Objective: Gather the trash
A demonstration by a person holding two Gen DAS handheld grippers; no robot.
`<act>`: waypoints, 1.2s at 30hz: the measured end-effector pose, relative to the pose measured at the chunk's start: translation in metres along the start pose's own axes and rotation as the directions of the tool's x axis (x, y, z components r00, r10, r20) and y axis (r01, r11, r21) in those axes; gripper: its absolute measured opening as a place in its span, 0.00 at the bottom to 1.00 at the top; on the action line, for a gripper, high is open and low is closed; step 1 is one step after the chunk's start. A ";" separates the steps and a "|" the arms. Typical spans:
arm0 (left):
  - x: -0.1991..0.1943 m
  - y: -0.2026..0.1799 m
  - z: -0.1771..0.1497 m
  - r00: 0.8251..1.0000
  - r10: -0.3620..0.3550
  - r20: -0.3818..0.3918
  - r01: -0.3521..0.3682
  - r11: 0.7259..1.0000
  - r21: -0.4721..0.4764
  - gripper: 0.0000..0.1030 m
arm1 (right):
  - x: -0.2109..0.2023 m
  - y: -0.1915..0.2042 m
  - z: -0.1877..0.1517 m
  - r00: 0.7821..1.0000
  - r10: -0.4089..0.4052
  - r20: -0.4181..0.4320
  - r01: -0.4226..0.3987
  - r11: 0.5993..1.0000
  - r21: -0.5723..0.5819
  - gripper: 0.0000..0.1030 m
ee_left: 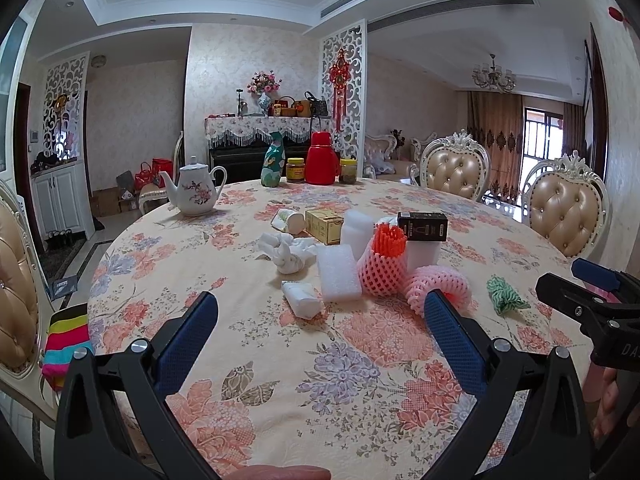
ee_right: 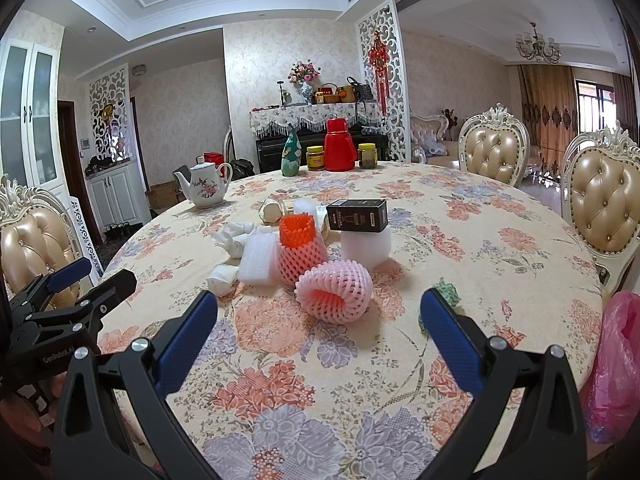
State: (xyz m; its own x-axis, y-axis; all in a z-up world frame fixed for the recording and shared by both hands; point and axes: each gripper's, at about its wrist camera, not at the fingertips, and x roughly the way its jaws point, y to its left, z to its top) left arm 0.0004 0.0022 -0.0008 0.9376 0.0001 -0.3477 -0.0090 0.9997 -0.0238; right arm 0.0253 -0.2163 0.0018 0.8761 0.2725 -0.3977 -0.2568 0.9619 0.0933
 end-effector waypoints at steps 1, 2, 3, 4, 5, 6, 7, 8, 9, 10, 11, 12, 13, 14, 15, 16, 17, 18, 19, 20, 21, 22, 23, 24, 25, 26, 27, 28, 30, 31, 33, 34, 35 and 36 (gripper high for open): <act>0.000 0.000 0.000 1.000 0.001 0.000 -0.001 1.000 0.000 0.94 | 0.000 0.000 0.000 1.000 0.000 -0.001 0.000 1.000 0.000 0.96; 0.000 0.000 0.000 1.000 0.001 -0.001 -0.001 1.000 0.001 0.94 | -0.001 -0.001 0.001 1.000 0.000 -0.001 0.000 1.000 0.000 0.96; 0.000 0.000 0.000 1.000 0.000 -0.001 0.000 1.000 0.000 0.94 | -0.001 -0.001 0.001 1.000 0.001 -0.001 -0.001 1.000 0.001 0.96; 0.000 0.000 0.000 1.000 0.000 0.000 0.000 1.000 0.000 0.94 | -0.001 -0.001 0.001 1.000 0.002 -0.001 -0.002 1.000 0.002 0.96; 0.000 0.000 0.000 1.000 0.000 0.000 0.000 1.000 0.000 0.94 | -0.001 0.000 0.001 1.000 0.001 -0.001 -0.001 1.000 0.001 0.96; 0.000 0.000 0.000 1.000 0.000 -0.001 0.000 1.000 0.000 0.94 | -0.001 0.000 0.001 1.000 0.001 -0.001 -0.001 1.000 0.001 0.96; 0.000 0.000 0.000 1.000 0.000 -0.001 0.000 1.000 0.000 0.94 | -0.001 0.000 0.001 1.000 0.001 -0.001 -0.001 1.000 0.001 0.96; 0.000 0.000 0.000 1.000 0.001 0.000 -0.001 1.000 0.000 0.94 | -0.001 -0.001 0.001 1.000 0.002 -0.001 -0.002 1.000 0.001 0.96; 0.000 0.000 0.000 1.000 0.000 0.000 0.000 1.000 0.000 0.94 | -0.001 0.000 0.001 1.000 0.001 0.000 -0.001 1.000 0.000 0.96; 0.000 0.000 0.000 1.000 0.001 0.000 -0.001 1.000 -0.002 0.94 | -0.001 0.000 0.001 1.000 0.001 -0.001 -0.001 1.000 0.001 0.96; 0.000 0.000 0.000 1.000 0.000 -0.001 0.000 1.000 -0.002 0.94 | -0.001 0.000 0.001 1.000 0.001 -0.001 -0.001 1.000 0.001 0.96; 0.000 0.000 0.000 1.000 0.000 -0.002 0.000 1.000 -0.003 0.94 | -0.001 0.000 0.001 1.000 0.001 -0.001 -0.001 1.000 0.001 0.96; 0.001 0.000 0.000 1.000 0.000 -0.002 0.000 1.000 -0.004 0.94 | -0.001 0.000 0.001 1.000 0.001 -0.001 -0.001 1.000 0.001 0.96; 0.001 0.000 0.000 1.000 0.001 -0.002 -0.001 1.000 -0.003 0.94 | -0.001 0.000 0.001 1.000 0.001 -0.001 -0.001 1.000 0.002 0.96; 0.001 0.001 0.000 1.000 0.000 -0.001 0.000 1.000 -0.003 0.94 | -0.001 0.000 0.001 1.000 0.001 -0.001 -0.001 1.000 0.002 0.96; 0.001 0.000 0.000 1.000 0.001 -0.001 -0.001 1.000 -0.004 0.94 | -0.001 0.000 0.001 1.000 0.002 -0.001 -0.002 1.000 0.002 0.96; 0.001 0.001 0.000 1.000 0.000 -0.002 0.000 1.000 -0.004 0.94 | -0.001 0.000 0.001 1.000 0.002 -0.001 -0.002 1.000 0.001 0.96; 0.001 0.001 0.000 1.000 -0.001 -0.001 0.001 1.000 -0.004 0.94 | -0.001 0.000 0.001 1.000 0.002 -0.001 -0.002 1.000 0.001 0.96; 0.001 0.001 0.000 1.000 0.000 -0.001 0.000 1.000 -0.004 0.94 | -0.001 0.000 0.001 1.000 0.003 -0.001 -0.003 1.000 0.001 0.96; 0.001 0.001 0.000 1.000 0.001 -0.001 -0.001 1.000 -0.004 0.94 | 0.000 0.000 0.001 1.000 0.003 -0.001 -0.003 1.000 0.001 0.96; 0.001 0.001 0.000 1.000 0.000 -0.002 0.000 1.000 -0.003 0.94 | 0.000 0.000 0.001 1.000 0.002 -0.002 -0.002 1.000 0.001 0.96; 0.001 0.001 0.000 1.000 0.001 -0.002 -0.001 1.000 -0.003 0.94 | 0.000 0.000 0.001 1.000 0.002 -0.002 -0.002 1.000 0.000 0.96; 0.001 0.001 0.000 1.000 0.000 -0.001 0.000 1.000 -0.004 0.94 | -0.001 0.001 0.001 1.000 0.002 -0.002 -0.002 1.000 0.000 0.96; 0.001 0.001 0.000 1.000 0.000 -0.001 0.000 1.000 -0.005 0.94 | -0.001 0.001 0.001 1.000 0.003 -0.001 -0.003 1.000 0.001 0.96; 0.001 0.001 0.000 1.000 0.000 -0.001 0.000 1.000 -0.005 0.94 | -0.001 0.001 0.001 1.000 0.004 -0.002 -0.004 1.000 0.001 0.96; 0.001 0.001 0.000 1.000 0.000 -0.002 0.000 1.000 -0.004 0.94 | -0.001 0.001 0.001 1.000 0.004 -0.002 -0.004 1.000 0.000 0.96; 0.001 0.001 0.000 1.000 0.000 -0.002 0.000 1.000 -0.004 0.94 | -0.001 0.002 0.001 1.000 0.005 -0.002 -0.005 1.000 0.000 0.96; 0.001 0.001 0.000 1.000 0.000 -0.001 0.000 1.000 -0.004 0.94 | -0.001 0.002 0.001 1.000 0.005 -0.002 -0.005 1.000 0.000 0.96; 0.001 0.001 0.000 1.000 0.000 -0.001 0.000 1.000 -0.003 0.94 | 0.000 0.002 0.001 1.000 0.006 -0.003 -0.006 1.000 0.000 0.96; 0.001 0.001 0.000 1.000 0.000 -0.001 0.000 1.000 -0.003 0.94 | 0.000 0.002 0.000 1.000 0.006 -0.003 -0.006 1.000 0.000 0.96; 0.001 0.001 0.000 1.000 -0.001 -0.001 0.001 1.000 -0.004 0.94 | 0.000 0.003 0.000 1.000 0.008 -0.002 -0.008 1.000 0.001 0.96; 0.001 0.001 0.000 1.000 0.000 0.000 0.000 1.000 -0.004 0.94 | 0.000 0.003 0.000 1.000 0.008 -0.002 -0.008 1.000 0.001 0.96; 0.001 0.001 0.000 1.000 0.000 -0.001 0.000 1.000 -0.004 0.94 | 0.000 0.003 -0.001 1.000 0.007 -0.003 -0.007 1.000 0.001 0.96; 0.001 0.001 0.000 1.000 -0.001 -0.002 0.001 1.000 -0.004 0.94 | 0.000 0.003 -0.001 1.000 0.008 -0.003 -0.008 1.000 0.001 0.96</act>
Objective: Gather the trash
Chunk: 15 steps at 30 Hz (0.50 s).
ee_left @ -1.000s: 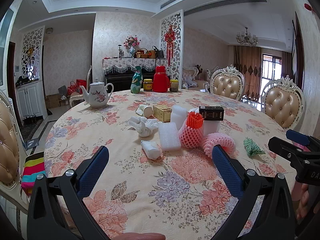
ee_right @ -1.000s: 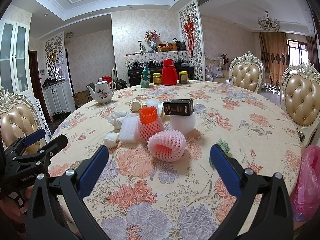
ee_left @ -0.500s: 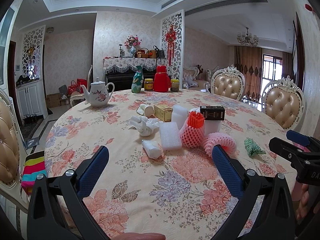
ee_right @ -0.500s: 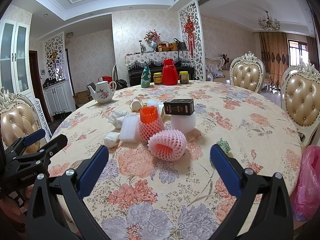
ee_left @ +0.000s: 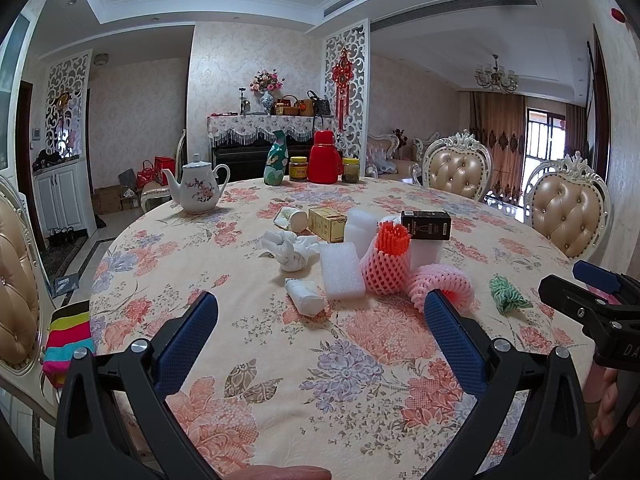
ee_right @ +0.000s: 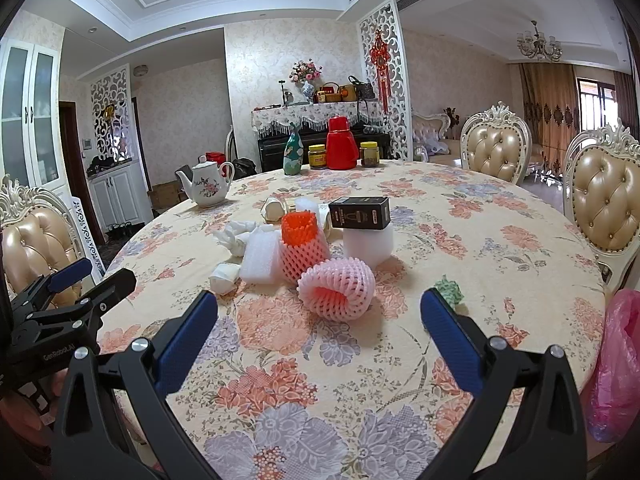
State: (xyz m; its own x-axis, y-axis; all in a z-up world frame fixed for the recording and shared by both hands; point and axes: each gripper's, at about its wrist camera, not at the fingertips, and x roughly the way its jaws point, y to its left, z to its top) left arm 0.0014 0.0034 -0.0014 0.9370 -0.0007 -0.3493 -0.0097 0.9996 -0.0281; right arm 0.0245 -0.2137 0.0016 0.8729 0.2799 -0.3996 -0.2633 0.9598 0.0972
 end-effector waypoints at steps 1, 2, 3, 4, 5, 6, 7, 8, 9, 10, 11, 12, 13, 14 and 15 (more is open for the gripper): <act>0.000 0.000 0.000 1.000 0.000 0.000 0.000 1.000 0.000 0.94 | 0.000 0.001 0.000 1.000 0.001 -0.001 -0.001 1.000 0.000 0.96; 0.000 0.000 0.000 1.000 0.000 0.000 0.000 1.000 0.000 0.94 | 0.000 0.001 -0.001 1.000 0.001 -0.002 -0.001 1.000 -0.001 0.96; 0.000 0.000 0.000 1.000 0.000 0.000 0.000 1.000 0.000 0.94 | 0.000 0.001 -0.002 1.000 0.002 -0.004 -0.002 1.000 -0.002 0.96; 0.000 0.000 0.000 1.000 -0.002 -0.003 0.002 1.000 -0.001 0.94 | 0.000 0.001 -0.002 1.000 0.003 -0.005 -0.003 1.000 -0.003 0.96; 0.001 0.000 -0.001 1.000 -0.003 -0.004 0.003 1.000 -0.003 0.94 | 0.000 0.001 -0.002 1.000 0.003 -0.007 -0.003 1.000 -0.004 0.96; 0.002 0.001 -0.002 1.000 -0.003 -0.005 0.003 1.000 -0.006 0.94 | 0.001 0.002 -0.004 1.000 0.003 -0.008 -0.003 1.000 -0.005 0.96; 0.003 0.002 -0.002 1.000 -0.002 -0.006 0.002 1.000 -0.009 0.94 | 0.003 0.001 -0.004 1.000 0.004 -0.010 -0.004 1.000 -0.004 0.96; 0.004 0.003 -0.003 1.000 -0.003 -0.008 0.003 1.000 -0.012 0.94 | 0.003 0.001 -0.005 1.000 0.005 -0.011 -0.005 1.000 -0.004 0.96; 0.005 0.005 -0.005 1.000 -0.001 -0.011 0.001 1.000 -0.016 0.94 | 0.004 0.001 -0.006 1.000 0.001 -0.009 -0.001 1.000 -0.003 0.96; 0.007 0.006 -0.006 1.000 0.002 -0.013 -0.003 1.000 -0.019 0.94 | 0.004 0.001 -0.006 1.000 -0.005 -0.006 0.005 1.000 -0.003 0.96; 0.009 0.006 -0.006 1.000 0.006 -0.016 -0.006 1.000 -0.019 0.94 | 0.006 0.000 -0.006 1.000 -0.009 -0.005 0.009 1.000 -0.002 0.96; 0.012 0.007 -0.007 1.000 0.005 -0.020 -0.005 1.000 -0.018 0.94 | 0.009 -0.001 -0.007 1.000 -0.014 -0.009 0.014 1.000 0.000 0.96; 0.016 0.008 -0.007 1.000 0.007 -0.025 -0.008 1.000 -0.016 0.94 | 0.014 -0.003 -0.009 1.000 -0.017 -0.024 0.017 1.000 0.007 0.96; 0.022 0.008 -0.007 0.999 0.010 -0.031 -0.011 1.000 -0.016 0.94 | 0.020 -0.006 -0.010 0.999 -0.018 -0.041 0.019 1.000 0.013 0.96; 0.027 0.010 -0.007 0.999 0.012 -0.040 -0.013 1.000 -0.018 0.94 | 0.026 -0.008 -0.011 0.998 -0.025 -0.057 0.026 1.000 0.015 0.96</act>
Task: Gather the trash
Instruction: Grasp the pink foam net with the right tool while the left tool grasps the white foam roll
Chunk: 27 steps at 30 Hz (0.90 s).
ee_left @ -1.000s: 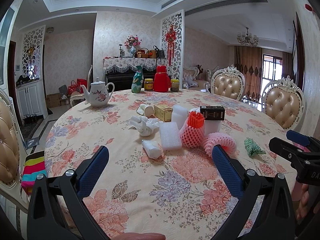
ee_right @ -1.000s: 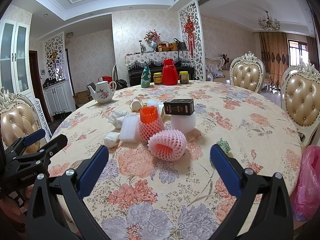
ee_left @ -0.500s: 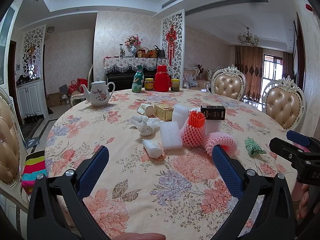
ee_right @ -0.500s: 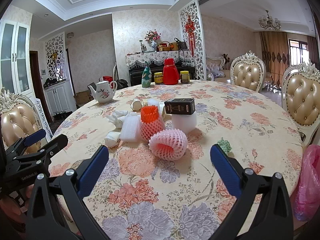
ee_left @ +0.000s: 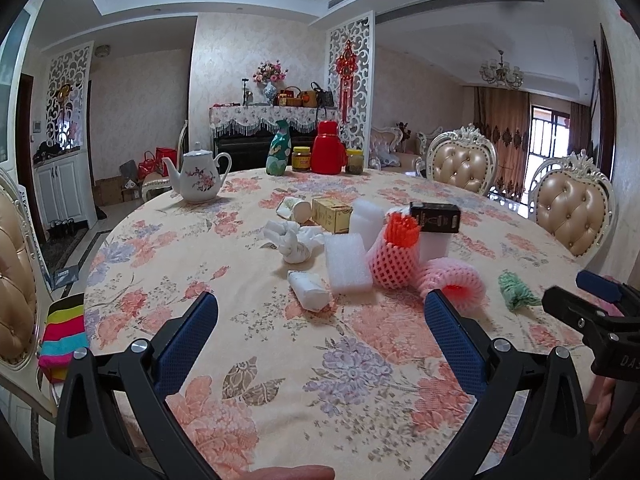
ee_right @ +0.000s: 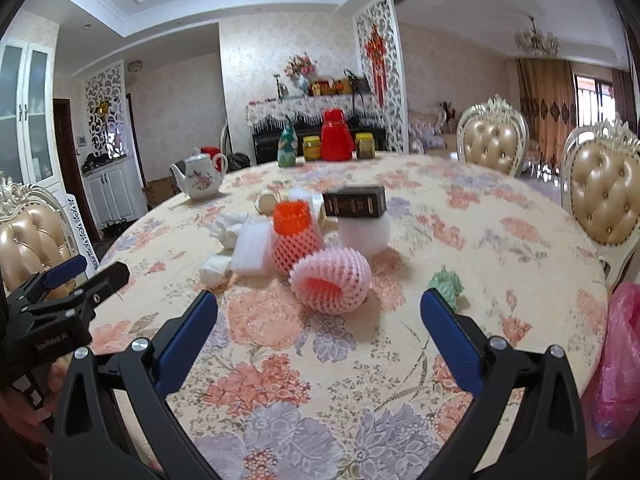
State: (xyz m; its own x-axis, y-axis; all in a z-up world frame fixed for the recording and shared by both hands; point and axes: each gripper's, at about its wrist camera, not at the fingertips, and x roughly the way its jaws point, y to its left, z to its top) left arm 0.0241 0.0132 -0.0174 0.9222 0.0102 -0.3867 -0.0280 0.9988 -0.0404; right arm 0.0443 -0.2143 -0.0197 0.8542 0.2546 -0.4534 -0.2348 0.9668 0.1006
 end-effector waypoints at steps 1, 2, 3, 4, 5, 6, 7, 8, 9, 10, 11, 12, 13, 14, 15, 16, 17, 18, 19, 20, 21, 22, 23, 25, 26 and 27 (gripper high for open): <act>0.008 0.002 0.000 1.000 0.005 -0.018 -0.005 1.000 -0.004 0.94 | 0.005 -0.002 -0.001 1.000 -0.007 -0.015 0.007 1.000 0.000 0.96; 0.015 0.003 0.001 0.999 0.012 -0.040 -0.012 1.000 -0.008 0.94 | 0.014 -0.003 -0.002 0.999 -0.014 -0.041 0.014 1.000 -0.004 0.96; 0.023 0.005 0.001 0.998 0.017 -0.061 -0.018 1.000 -0.014 0.94 | 0.022 -0.004 -0.002 0.998 -0.016 -0.066 0.015 1.000 -0.010 0.96; 0.031 0.008 0.002 0.996 0.022 -0.081 -0.024 0.999 -0.023 0.94 | 0.027 -0.006 -0.002 0.996 -0.021 -0.085 0.020 1.000 -0.015 0.96; 0.039 0.010 0.002 0.995 0.028 -0.095 -0.031 0.999 -0.028 0.94 | 0.036 -0.007 -0.002 0.993 -0.034 -0.110 0.032 0.999 -0.020 0.96; 0.046 0.012 0.003 0.994 0.034 -0.108 -0.037 0.999 -0.030 0.94 | 0.044 -0.010 -0.001 0.991 -0.040 -0.128 0.038 0.999 -0.020 0.96; 0.054 0.014 0.004 0.992 0.035 -0.124 -0.039 0.999 -0.032 0.94 | 0.051 -0.012 0.000 0.989 -0.036 -0.144 0.034 0.999 -0.017 0.96; 0.061 0.017 0.005 0.990 0.033 -0.139 -0.038 0.999 -0.035 0.94 | 0.057 -0.013 0.002 0.987 -0.029 -0.159 0.027 1.000 -0.012 0.96; 0.070 0.019 0.006 0.986 0.031 -0.162 -0.037 0.999 -0.035 0.94 | 0.065 -0.013 0.005 0.985 -0.023 -0.172 0.021 1.000 -0.009 0.96; 0.076 0.021 0.007 0.984 0.031 -0.176 -0.037 0.999 -0.032 0.94 | 0.071 -0.013 0.009 0.983 -0.019 -0.180 0.018 1.000 -0.008 0.96; 0.083 0.023 0.009 0.982 0.030 -0.189 -0.037 0.999 -0.032 0.94 | 0.077 -0.013 0.012 0.982 -0.015 -0.187 0.014 1.000 -0.008 0.96; 0.089 0.026 0.008 0.979 0.028 -0.200 -0.036 0.999 -0.037 0.94 | 0.085 -0.012 0.018 0.980 -0.008 -0.198 0.007 1.000 -0.006 0.96; 0.096 0.028 0.009 0.975 0.034 -0.218 -0.043 0.998 -0.038 0.94 | 0.093 -0.011 0.022 0.978 0.002 -0.209 -0.003 1.000 -0.002 0.96; 0.106 0.031 0.010 0.968 0.046 -0.248 -0.056 0.998 -0.034 0.94 | 0.104 -0.010 0.028 0.975 0.015 -0.220 -0.014 1.000 0.005 0.96; 0.112 0.032 0.011 0.963 0.046 -0.267 -0.056 0.998 -0.030 0.94 | 0.111 -0.010 0.031 0.973 0.022 -0.230 -0.020 1.000 0.011 0.96; 0.119 0.034 0.012 0.958 0.041 -0.282 -0.051 0.998 -0.027 0.94 | 0.120 -0.009 0.034 0.969 0.028 -0.245 -0.024 1.000 0.017 0.96; 0.124 0.035 0.013 0.956 0.040 -0.292 -0.050 0.998 -0.027 0.94 | 0.128 -0.009 0.036 0.965 0.031 -0.260 -0.027 0.999 0.020 0.96; 0.129 0.036 0.014 0.952 0.043 -0.303 -0.054 0.998 -0.027 0.94 | 0.140 -0.007 0.039 0.961 0.034 -0.275 -0.030 0.999 0.021 0.96; 0.135 0.037 0.015 0.948 0.041 -0.317 -0.054 0.998 -0.030 0.94 | 0.148 -0.006 0.041 0.958 0.036 -0.286 -0.031 0.999 0.020 0.96; 0.143 0.038 0.016 0.941 0.034 -0.337 -0.050 0.998 -0.038 0.94 | 0.155 -0.005 0.041 0.954 0.037 -0.298 -0.033 0.999 0.020 0.96; 0.149 0.038 0.016 0.934 0.028 -0.357 -0.047 0.998 -0.045 0.94 | 0.165 -0.005 0.042 0.946 0.047 -0.320 -0.041 0.999 0.026 0.96; 0.155 0.037 0.016 0.928 0.019 -0.371 -0.041 0.998 -0.052 0.94 | 0.170 -0.006 0.041 0.943 0.053 -0.329 -0.045 0.998 0.034 0.96; 0.162 0.036 0.017 0.924 0.006 -0.382 -0.030 0.998 -0.056 0.94 | 0.176 -0.007 0.040 0.938 0.063 -0.342 -0.050 0.998 0.046 0.95; 0.172 0.030 0.018 0.918 0.011 -0.398 -0.027 0.999 -0.036 0.94 | 0.180 -0.010 0.038 0.934 0.065 -0.351 -0.050 0.997 0.050 0.85; 0.179 0.027 0.019 0.913 0.016 -0.407 -0.027 0.999 -0.023 0.94 | 0.181 -0.012 0.037 0.934 0.055 -0.352 -0.040 0.998 0.048 0.75; 0.185 0.025 0.020 0.909 0.018 -0.417 -0.028 0.999 -0.018 0.94 | 0.180 -0.016 0.036 0.935 0.059 -0.350 -0.044 0.998 0.051 0.71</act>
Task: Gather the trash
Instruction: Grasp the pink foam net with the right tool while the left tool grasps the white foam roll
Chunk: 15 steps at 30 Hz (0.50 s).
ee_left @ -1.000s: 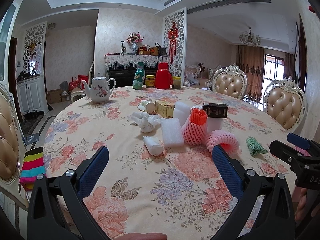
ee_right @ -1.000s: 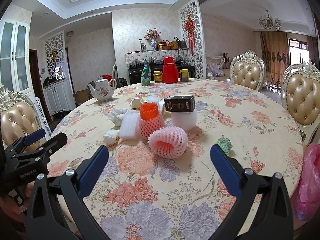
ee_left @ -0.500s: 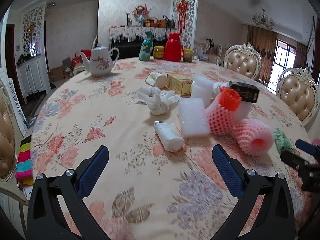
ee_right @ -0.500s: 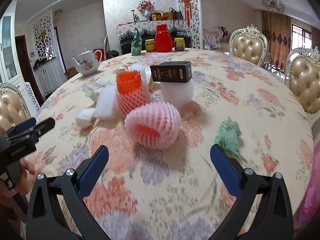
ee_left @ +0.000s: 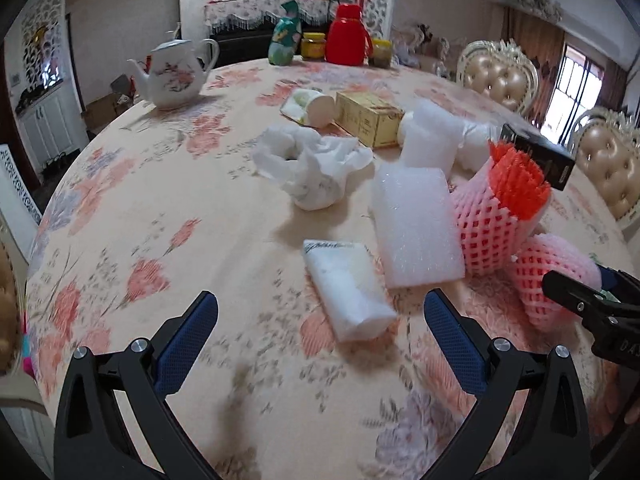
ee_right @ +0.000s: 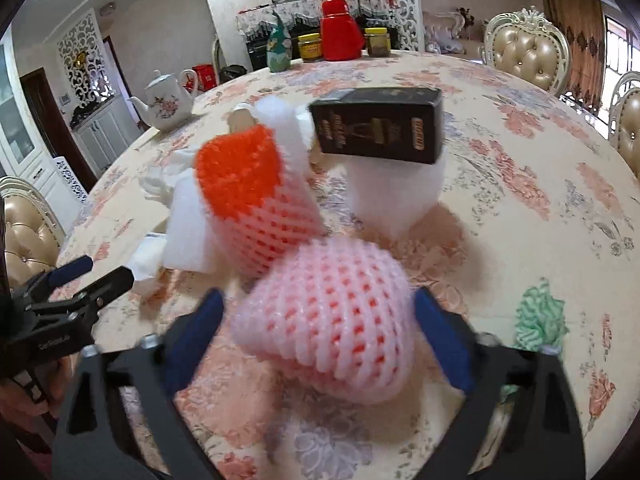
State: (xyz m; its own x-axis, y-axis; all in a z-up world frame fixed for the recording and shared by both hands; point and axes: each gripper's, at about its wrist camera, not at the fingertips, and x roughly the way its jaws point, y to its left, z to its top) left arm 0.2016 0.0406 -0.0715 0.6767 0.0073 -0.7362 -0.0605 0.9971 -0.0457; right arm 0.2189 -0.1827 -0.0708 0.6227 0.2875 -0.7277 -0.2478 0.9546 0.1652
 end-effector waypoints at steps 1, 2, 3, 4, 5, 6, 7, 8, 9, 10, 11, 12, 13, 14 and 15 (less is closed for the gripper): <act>0.005 -0.002 0.003 1.000 0.009 -0.016 -0.009 1.000 0.002 0.92 | -0.002 -0.003 -0.001 1.000 0.011 0.005 -0.011 1.000 0.006 0.66; 0.010 -0.004 0.004 0.999 0.015 -0.030 -0.015 1.000 0.004 0.88 | -0.003 -0.005 -0.002 1.000 0.017 0.009 -0.017 1.000 0.011 0.60; 0.014 -0.006 0.005 0.999 0.017 -0.046 -0.017 1.000 0.008 0.86 | -0.006 -0.008 -0.003 1.000 0.024 0.015 -0.024 1.000 0.013 0.58; 0.019 -0.008 0.007 0.998 0.018 -0.063 -0.017 1.000 0.012 0.83 | -0.009 -0.010 -0.004 0.999 0.027 0.020 -0.028 1.000 0.012 0.53; 0.024 -0.010 0.007 0.996 0.020 -0.083 -0.019 1.000 0.016 0.79 | -0.012 -0.011 -0.006 0.999 0.027 0.030 -0.027 1.000 0.009 0.49; 0.028 -0.011 0.008 0.996 0.012 -0.092 -0.010 1.000 0.016 0.78 | -0.014 -0.012 -0.006 0.999 0.026 0.036 -0.026 1.000 0.008 0.47; 0.029 -0.011 0.008 0.996 0.003 -0.091 -0.002 1.000 0.012 0.76 | -0.016 -0.013 -0.007 0.999 0.024 0.041 -0.024 1.000 0.005 0.45; 0.029 -0.012 0.008 0.996 0.000 -0.086 0.001 1.000 0.010 0.72 | -0.018 -0.014 -0.008 0.999 0.023 0.046 -0.023 1.000 0.003 0.44; 0.029 -0.013 0.008 0.996 -0.007 -0.083 0.008 1.000 0.017 0.69 | -0.020 -0.015 -0.009 0.998 0.022 0.051 -0.023 1.000 0.002 0.43; 0.027 -0.015 0.008 0.997 -0.015 -0.079 0.018 0.999 0.028 0.62 | -0.021 -0.016 -0.010 0.998 0.023 0.054 -0.023 1.000 0.002 0.42; 0.026 -0.017 0.007 0.997 -0.022 -0.075 0.025 0.999 0.034 0.53 | -0.023 -0.017 -0.011 0.998 0.025 0.058 -0.025 1.000 0.002 0.42; 0.024 -0.019 0.006 0.997 -0.025 -0.071 0.028 0.999 0.041 0.48 | -0.025 -0.018 -0.012 0.998 0.028 0.062 -0.029 1.000 0.002 0.42; 0.022 -0.020 0.004 0.997 -0.018 -0.070 0.021 0.999 0.047 0.39 | -0.027 -0.019 -0.013 0.997 0.029 0.067 -0.030 1.000 0.003 0.41; 0.021 -0.022 0.001 0.998 -0.006 -0.069 0.010 0.998 0.055 0.36 | -0.030 -0.020 -0.015 0.997 0.031 0.075 -0.032 0.999 0.005 0.41; 0.018 -0.023 -0.002 0.998 -0.004 -0.059 0.007 0.998 0.059 0.36 | -0.032 -0.021 -0.016 0.996 0.034 0.080 -0.035 0.999 0.007 0.41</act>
State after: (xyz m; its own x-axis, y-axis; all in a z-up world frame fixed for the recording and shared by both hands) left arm 0.2140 0.0179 -0.0849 0.6328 -0.0009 -0.7743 -0.0125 0.9999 -0.0113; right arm 0.1923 -0.2129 -0.0620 0.6715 0.3251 -0.6659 -0.2643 0.9446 0.1946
